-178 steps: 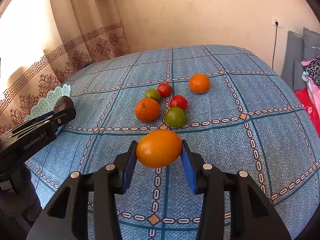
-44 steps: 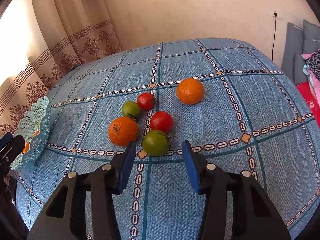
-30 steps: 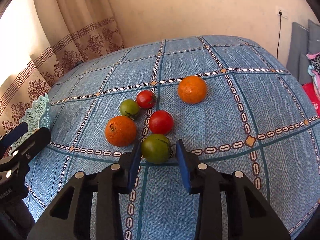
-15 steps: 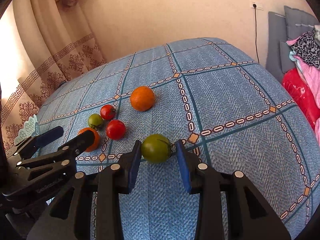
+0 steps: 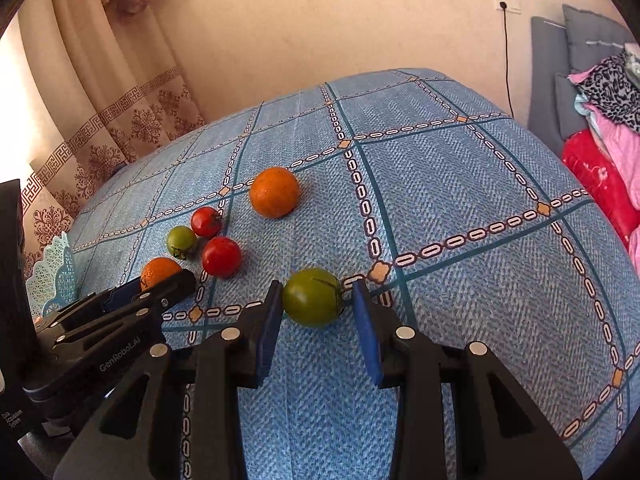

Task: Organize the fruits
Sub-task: 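Carry the green tomato and tangerine into the basket and open both tools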

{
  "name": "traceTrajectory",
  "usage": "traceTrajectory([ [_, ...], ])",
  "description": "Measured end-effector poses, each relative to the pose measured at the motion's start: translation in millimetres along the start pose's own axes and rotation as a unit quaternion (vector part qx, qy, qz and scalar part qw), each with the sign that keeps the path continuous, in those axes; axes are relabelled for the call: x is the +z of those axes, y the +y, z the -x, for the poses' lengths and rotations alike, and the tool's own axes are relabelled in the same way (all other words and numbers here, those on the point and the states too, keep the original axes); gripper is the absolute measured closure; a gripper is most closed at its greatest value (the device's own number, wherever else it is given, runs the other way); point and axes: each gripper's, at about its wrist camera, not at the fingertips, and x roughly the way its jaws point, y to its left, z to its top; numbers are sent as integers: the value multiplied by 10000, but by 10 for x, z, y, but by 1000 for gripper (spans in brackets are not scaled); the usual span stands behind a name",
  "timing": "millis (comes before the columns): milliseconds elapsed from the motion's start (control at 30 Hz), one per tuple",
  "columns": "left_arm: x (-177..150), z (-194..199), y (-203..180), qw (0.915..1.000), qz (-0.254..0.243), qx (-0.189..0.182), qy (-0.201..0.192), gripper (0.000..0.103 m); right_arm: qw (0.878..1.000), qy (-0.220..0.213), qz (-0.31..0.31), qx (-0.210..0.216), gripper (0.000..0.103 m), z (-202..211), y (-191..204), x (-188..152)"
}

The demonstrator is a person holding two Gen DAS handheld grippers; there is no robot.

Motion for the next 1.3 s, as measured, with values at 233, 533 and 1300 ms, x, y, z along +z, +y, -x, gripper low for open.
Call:
traceTrajectory([
  [233,-5,224,157,9996,135,115,-197,64,9996,-121,65,-231,67,23,98,-12],
  [533,17,802,465,9953,255,469,-808,64,9985,-406,369,-63,67,285,541,-27],
  [1300,-282,1470,2009,9796,815,1370,-1222,63,9814,-586,1361,1217,67,567,2177,-311],
])
